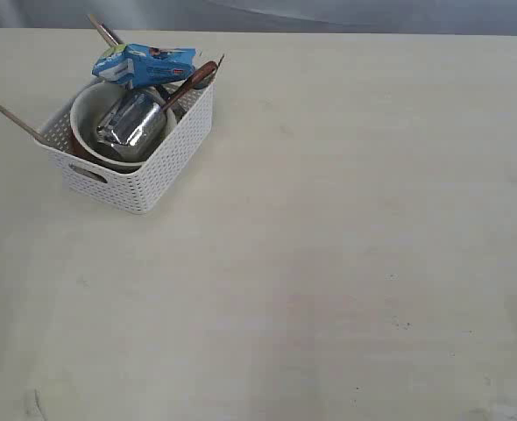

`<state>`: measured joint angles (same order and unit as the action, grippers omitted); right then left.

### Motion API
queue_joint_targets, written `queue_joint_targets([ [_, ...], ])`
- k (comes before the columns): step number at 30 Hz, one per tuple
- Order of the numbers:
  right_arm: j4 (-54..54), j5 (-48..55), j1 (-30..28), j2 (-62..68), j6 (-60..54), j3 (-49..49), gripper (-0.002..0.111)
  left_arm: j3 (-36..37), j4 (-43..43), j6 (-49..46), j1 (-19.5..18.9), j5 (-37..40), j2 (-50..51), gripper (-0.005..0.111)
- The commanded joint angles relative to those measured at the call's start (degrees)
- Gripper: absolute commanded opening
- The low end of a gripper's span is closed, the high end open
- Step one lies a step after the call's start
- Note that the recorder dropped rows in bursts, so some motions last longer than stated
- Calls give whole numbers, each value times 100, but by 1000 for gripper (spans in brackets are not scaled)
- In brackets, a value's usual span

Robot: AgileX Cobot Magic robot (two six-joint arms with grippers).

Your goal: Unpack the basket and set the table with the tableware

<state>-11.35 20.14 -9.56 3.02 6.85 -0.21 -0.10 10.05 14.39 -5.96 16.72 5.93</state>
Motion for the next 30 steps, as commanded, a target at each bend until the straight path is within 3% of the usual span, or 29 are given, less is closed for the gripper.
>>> queue_joint_targets([
  [1,-175,-210,-22,-42,-90,21,0,10,39,0,-14,-27,-8,0],
  [12,-266,-1185,-22,-42,-90,21,0,10,39,0,-14,-27,-8,0],
  [18,274,-2604,-22,-42,129,21,0,10,39,0,-14,-27,-8,0],
  [23,709,-3835,-22,-42,808,21,0,10,39,0,-14,-27,-8,0],
  [30,1403,-4781,-22,-42,1719,21,0,10,39,0,-14,-27,-8,0],
])
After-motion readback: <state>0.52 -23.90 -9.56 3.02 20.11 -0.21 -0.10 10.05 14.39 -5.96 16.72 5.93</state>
